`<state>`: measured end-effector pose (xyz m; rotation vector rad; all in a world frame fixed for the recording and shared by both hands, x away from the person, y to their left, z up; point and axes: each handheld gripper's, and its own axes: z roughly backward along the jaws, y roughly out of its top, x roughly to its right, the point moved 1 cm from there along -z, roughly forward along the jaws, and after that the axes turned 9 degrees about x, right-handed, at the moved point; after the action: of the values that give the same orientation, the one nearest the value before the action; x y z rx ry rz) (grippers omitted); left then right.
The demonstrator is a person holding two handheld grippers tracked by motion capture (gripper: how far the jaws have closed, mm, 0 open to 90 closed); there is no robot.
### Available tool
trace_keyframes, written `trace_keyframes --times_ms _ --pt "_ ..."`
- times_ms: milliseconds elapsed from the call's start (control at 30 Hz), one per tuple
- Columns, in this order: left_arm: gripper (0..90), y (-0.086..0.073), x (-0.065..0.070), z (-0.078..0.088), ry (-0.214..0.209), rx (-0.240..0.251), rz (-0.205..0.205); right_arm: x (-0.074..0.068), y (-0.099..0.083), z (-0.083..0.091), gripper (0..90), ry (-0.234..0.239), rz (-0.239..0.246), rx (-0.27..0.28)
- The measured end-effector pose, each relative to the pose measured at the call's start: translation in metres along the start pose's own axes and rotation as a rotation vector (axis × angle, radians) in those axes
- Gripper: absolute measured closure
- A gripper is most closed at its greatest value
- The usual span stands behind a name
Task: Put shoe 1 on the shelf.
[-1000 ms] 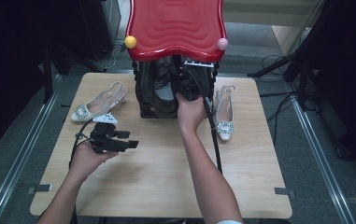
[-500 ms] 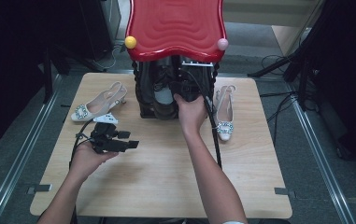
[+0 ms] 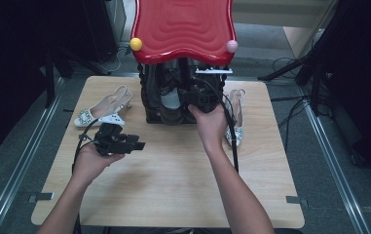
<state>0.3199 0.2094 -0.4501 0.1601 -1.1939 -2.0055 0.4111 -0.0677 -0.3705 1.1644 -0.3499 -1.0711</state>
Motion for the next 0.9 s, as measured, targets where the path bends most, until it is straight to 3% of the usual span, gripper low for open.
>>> trace_keyframes --times_ms 133,300,400,467,567,800,900 --pt "73.2 0.016 0.000 0.008 -0.019 0.046 0.007 0.002 -0.001 0.015 51.6 0.078 0.017 0.010" --pt "79.8 0.039 0.000 0.011 -0.084 0.049 0.006 0.002 -0.008 0.032 47.6 0.138 0.116 -0.007" --pt "86.7 0.056 0.003 0.013 -0.099 0.044 -0.035 0.001 -0.011 0.041 43.6 0.172 0.133 -0.010" --pt "89.1 0.062 0.005 0.014 -0.100 0.041 -0.043 0.001 -0.013 0.047 43.4 0.199 0.134 -0.017" --pt "89.5 0.085 0.012 0.016 -0.078 0.039 -0.099 0.001 -0.019 0.055 43.8 0.230 0.140 -0.011" --pt "89.9 0.115 0.017 0.020 -0.113 0.074 -0.097 0.010 -0.035 0.063 47.5 0.287 0.120 -0.020" --pt "89.9 0.140 0.022 0.022 -0.094 0.100 -0.133 0.014 -0.043 0.062 48.0 0.289 0.131 -0.045"
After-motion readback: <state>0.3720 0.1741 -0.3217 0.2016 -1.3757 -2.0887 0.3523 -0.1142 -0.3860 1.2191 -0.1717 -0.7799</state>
